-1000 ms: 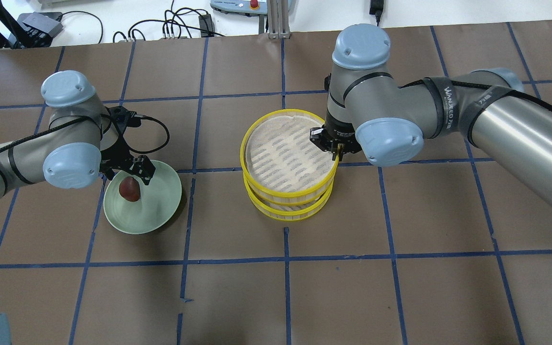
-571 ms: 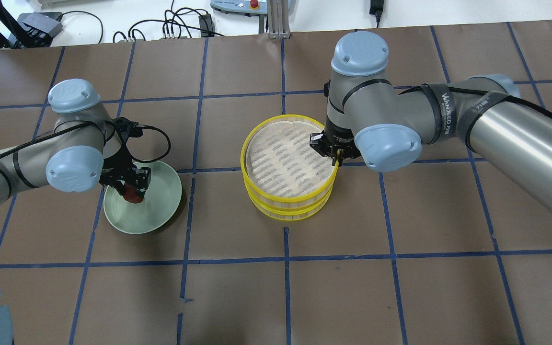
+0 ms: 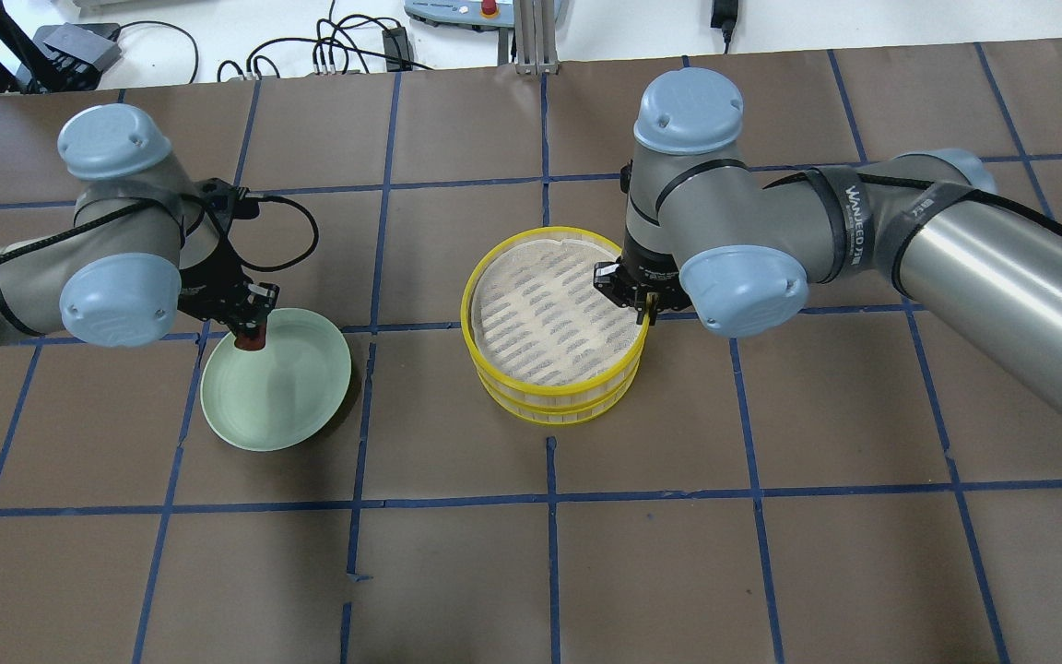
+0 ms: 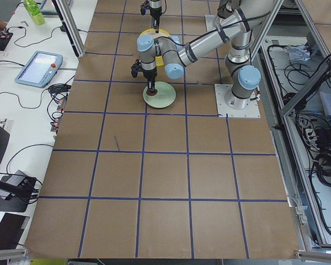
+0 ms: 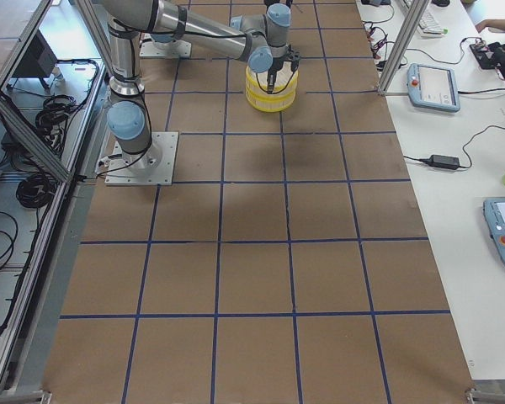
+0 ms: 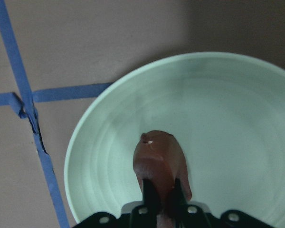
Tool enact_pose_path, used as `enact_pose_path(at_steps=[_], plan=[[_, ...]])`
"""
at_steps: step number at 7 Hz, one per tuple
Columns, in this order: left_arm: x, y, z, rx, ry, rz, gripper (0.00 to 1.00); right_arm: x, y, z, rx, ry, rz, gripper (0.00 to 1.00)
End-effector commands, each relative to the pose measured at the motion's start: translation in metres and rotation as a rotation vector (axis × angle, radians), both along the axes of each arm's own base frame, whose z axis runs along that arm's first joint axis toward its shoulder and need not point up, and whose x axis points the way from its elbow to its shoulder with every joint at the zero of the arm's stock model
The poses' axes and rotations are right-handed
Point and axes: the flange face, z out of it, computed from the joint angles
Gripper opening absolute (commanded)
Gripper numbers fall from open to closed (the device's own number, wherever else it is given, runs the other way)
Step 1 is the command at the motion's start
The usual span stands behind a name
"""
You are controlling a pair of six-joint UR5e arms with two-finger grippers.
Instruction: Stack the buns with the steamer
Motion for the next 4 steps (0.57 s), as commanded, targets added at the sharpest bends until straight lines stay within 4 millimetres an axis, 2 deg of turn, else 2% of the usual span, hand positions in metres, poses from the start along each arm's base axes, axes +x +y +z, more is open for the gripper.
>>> enact_pose_path(at_steps=[1,2,3,4], plan=[[-0.055,0.000,0.064,-0.059,0.097,0.034,0.04,0.001,0.000,0.000,0.001,-0.004,-0.003,0.99],[-0.111,0.001,0.081,-0.083,0.187,0.107,0.06,-0.002,-0.005,0.009,-0.020,-0.001,0.005,1.00],[-0.169,0.004,0.094,-0.105,0.263,0.184,0.06,-0.013,-0.017,0.033,-0.054,-0.018,-0.016,1.00],[-0.215,0.007,0.097,-0.103,0.288,0.228,0.06,-0.022,-0.022,0.090,-0.095,-0.025,-0.030,1.00]])
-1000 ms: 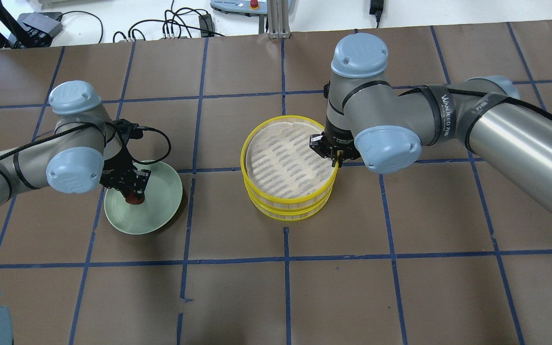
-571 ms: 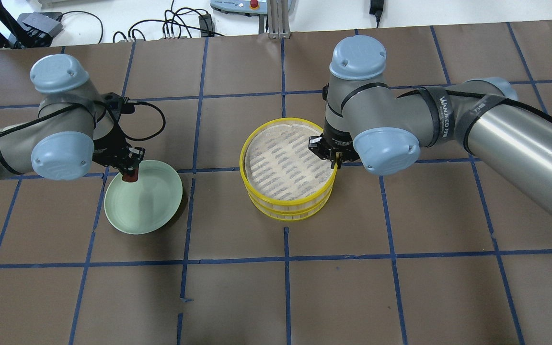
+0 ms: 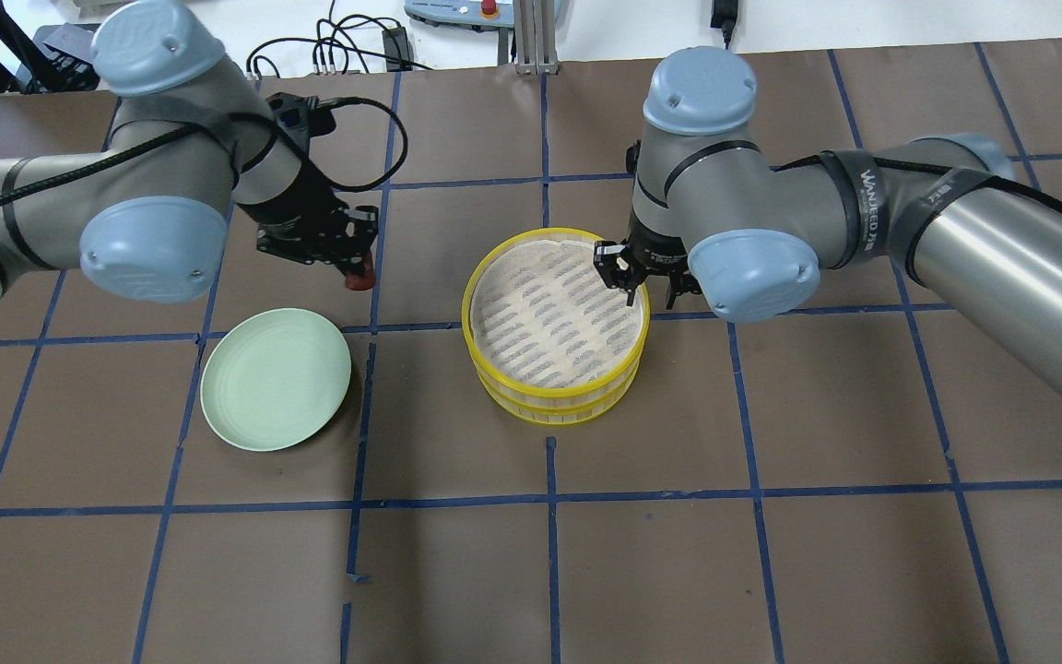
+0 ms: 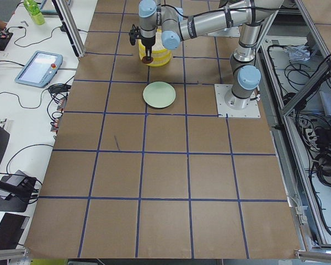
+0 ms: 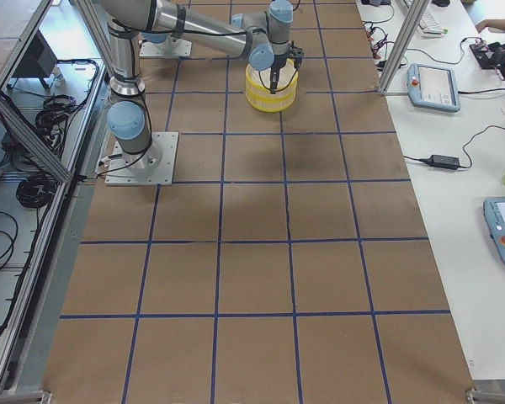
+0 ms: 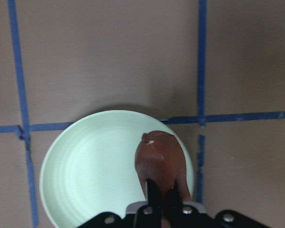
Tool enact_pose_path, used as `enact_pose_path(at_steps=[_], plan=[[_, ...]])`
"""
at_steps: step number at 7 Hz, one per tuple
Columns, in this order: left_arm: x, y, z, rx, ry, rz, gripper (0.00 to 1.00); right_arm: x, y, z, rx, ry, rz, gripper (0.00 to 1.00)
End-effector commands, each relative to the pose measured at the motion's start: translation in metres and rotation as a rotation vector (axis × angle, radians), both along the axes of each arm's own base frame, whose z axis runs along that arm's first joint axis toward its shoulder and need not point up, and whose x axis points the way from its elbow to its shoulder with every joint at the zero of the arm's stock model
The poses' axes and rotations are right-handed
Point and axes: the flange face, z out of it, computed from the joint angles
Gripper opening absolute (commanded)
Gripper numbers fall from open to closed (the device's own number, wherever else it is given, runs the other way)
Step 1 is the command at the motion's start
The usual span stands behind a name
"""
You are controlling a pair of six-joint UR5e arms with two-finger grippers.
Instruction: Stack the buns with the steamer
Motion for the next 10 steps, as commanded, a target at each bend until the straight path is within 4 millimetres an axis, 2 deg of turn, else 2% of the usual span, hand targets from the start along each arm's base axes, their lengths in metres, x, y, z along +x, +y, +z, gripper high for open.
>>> enact_pose_path(at_steps=[1,2,3,5,6,7,8,9,10], plan=[[-0.101,0.009,-0.002,0.005,0.136,0.097,0.06,-0.038,-0.004,0.114,-0.009,-0.005,-0.041,1.00],[-0.137,0.005,-0.024,-0.029,0.176,0.123,0.30,-0.061,0.002,0.165,0.019,-0.004,-0.052,1.00],[-0.157,0.002,-0.038,-0.085,0.197,0.103,0.99,-0.065,0.021,0.203,0.020,0.010,-0.050,1.00],[-0.157,0.001,-0.031,-0.109,0.202,0.090,1.00,-0.063,0.036,0.199,0.037,0.006,-0.026,1.00],[-0.157,0.001,-0.028,-0.117,0.202,0.089,1.00,-0.067,0.036,0.197,0.040,0.012,0.026,1.00],[-0.152,0.002,-0.015,-0.156,0.183,0.045,1.00,-0.069,0.035,0.198,0.035,0.012,0.060,1.00],[-0.111,-0.010,-0.001,-0.223,0.042,-0.090,1.00,-0.069,0.033,0.198,0.027,0.010,0.115,1.00],[-0.042,-0.021,0.022,-0.191,-0.015,-0.177,1.00,-0.066,0.034,0.199,0.019,0.009,0.115,1.00],[0.028,-0.019,0.062,-0.138,-0.039,-0.186,1.00,-0.065,0.034,0.199,0.019,0.007,0.114,1.00]])
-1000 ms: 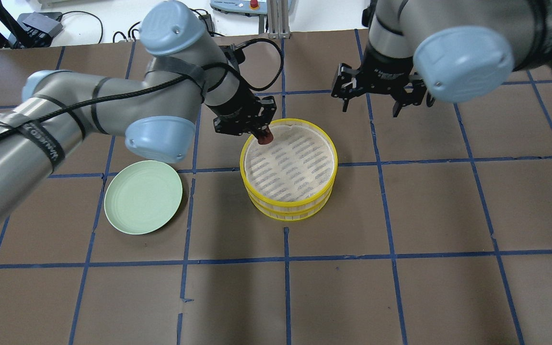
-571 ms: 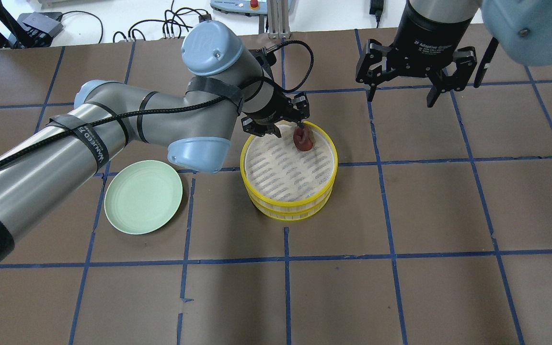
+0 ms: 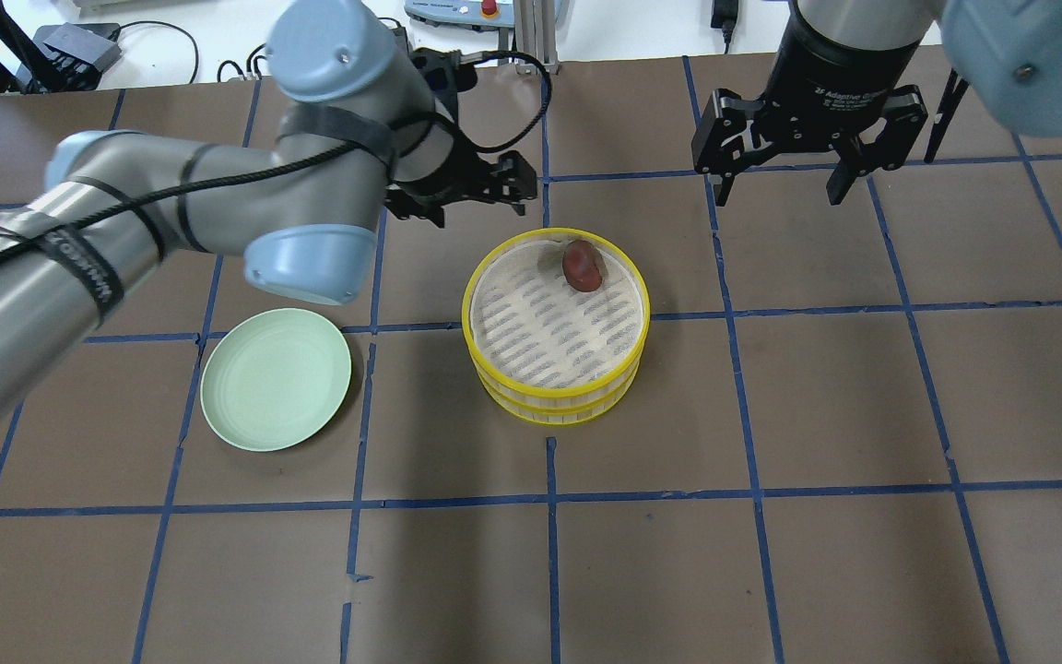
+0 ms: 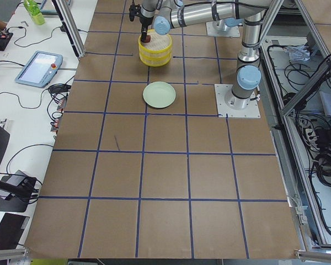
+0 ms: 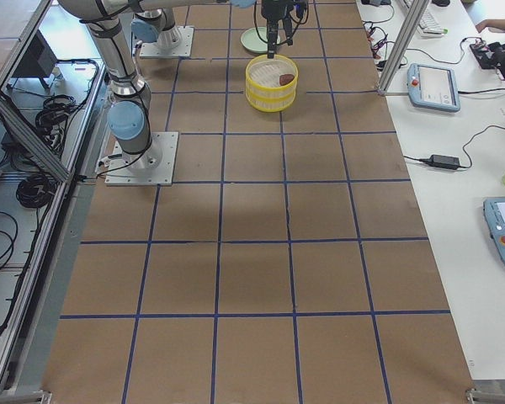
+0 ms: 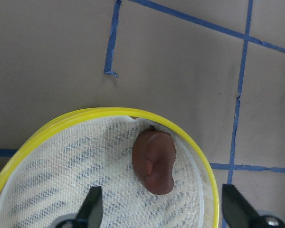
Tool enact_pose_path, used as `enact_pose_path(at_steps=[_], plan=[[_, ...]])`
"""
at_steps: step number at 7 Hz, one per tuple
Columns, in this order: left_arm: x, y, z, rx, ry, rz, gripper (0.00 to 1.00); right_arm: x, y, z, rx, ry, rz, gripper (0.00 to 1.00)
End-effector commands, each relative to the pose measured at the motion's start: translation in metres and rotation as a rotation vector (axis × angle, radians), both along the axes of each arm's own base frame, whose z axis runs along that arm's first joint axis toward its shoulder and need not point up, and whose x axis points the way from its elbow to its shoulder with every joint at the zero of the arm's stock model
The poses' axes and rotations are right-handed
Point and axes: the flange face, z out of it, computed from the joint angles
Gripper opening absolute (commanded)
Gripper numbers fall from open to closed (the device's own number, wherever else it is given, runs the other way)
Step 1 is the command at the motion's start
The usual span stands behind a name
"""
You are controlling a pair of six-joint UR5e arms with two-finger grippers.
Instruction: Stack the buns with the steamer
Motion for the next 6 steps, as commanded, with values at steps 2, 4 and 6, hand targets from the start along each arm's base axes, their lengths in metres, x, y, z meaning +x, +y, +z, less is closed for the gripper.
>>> enact_pose_path(at_steps=[2,4,6], plan=[[0.139,0.031,0.126,0.178,-0.154,-0.020,1.00,0.003,0.001,0.001,-0.004,-0.004,0.007,1.00],[0.137,0.046,0.146,0.201,-0.165,-0.024,1.00,0.003,0.001,0.001,-0.004,-0.005,0.009,1.00],[0.136,0.048,0.138,0.215,-0.158,-0.012,1.00,0.002,0.001,0.001,-0.004,-0.001,0.011,1.00]])
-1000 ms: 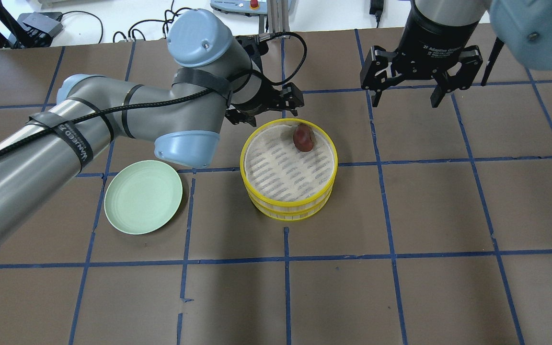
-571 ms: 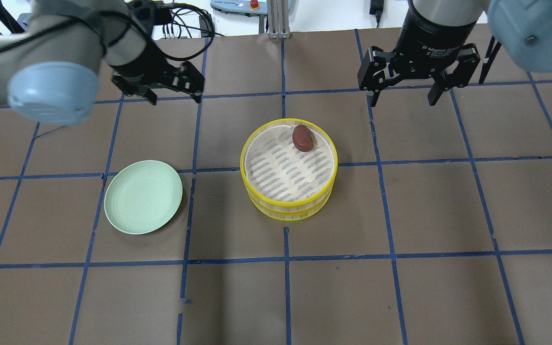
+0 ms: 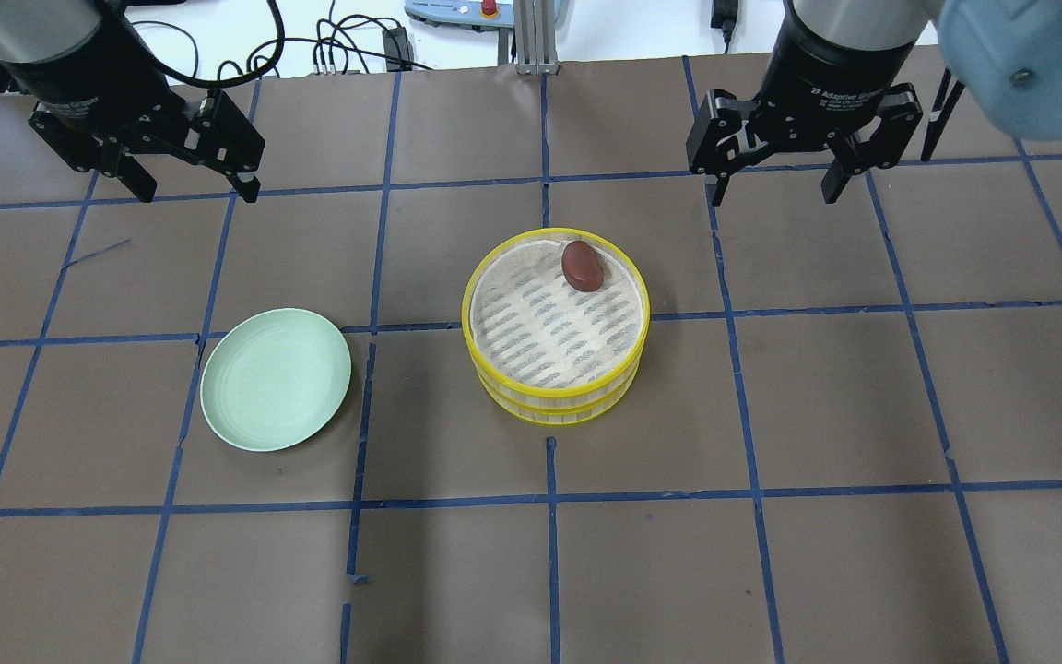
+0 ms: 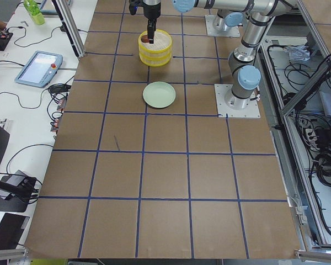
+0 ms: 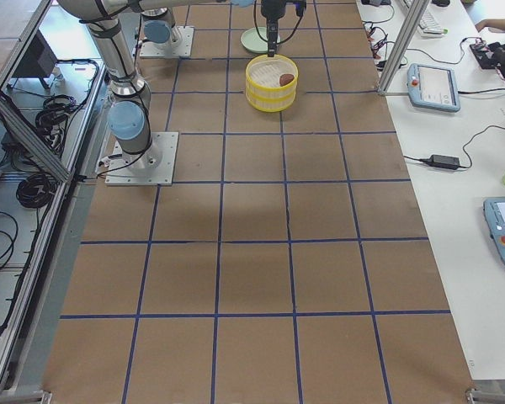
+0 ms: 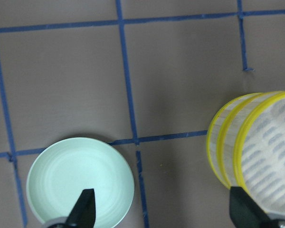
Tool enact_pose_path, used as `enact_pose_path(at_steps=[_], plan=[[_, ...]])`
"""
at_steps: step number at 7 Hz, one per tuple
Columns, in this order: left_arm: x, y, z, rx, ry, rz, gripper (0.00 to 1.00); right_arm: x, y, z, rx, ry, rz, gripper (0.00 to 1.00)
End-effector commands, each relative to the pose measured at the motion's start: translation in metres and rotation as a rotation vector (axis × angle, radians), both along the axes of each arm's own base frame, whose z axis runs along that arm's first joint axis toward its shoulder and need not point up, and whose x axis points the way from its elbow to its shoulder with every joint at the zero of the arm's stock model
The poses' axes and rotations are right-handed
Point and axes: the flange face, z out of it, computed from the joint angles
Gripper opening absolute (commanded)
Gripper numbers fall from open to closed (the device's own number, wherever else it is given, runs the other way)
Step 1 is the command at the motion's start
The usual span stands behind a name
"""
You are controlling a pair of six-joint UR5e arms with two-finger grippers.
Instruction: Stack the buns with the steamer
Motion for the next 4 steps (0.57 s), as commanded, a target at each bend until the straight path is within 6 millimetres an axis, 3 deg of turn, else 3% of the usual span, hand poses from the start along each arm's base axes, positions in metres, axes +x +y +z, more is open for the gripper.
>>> enact_pose_path(at_steps=[1,4], plan=[[-0.0039,0.0024,-0.0087,0.019,0.041,0.013,1.00,-0.0003,0.0000,0.0000,0.000,0.002,0.001,1.00],[-0.0041,0.0052,-0.0083,0.020,0.041,0.010,1.00,-0.0005,-0.0002,0.0002,-0.002,0.004,0.000,1.00]])
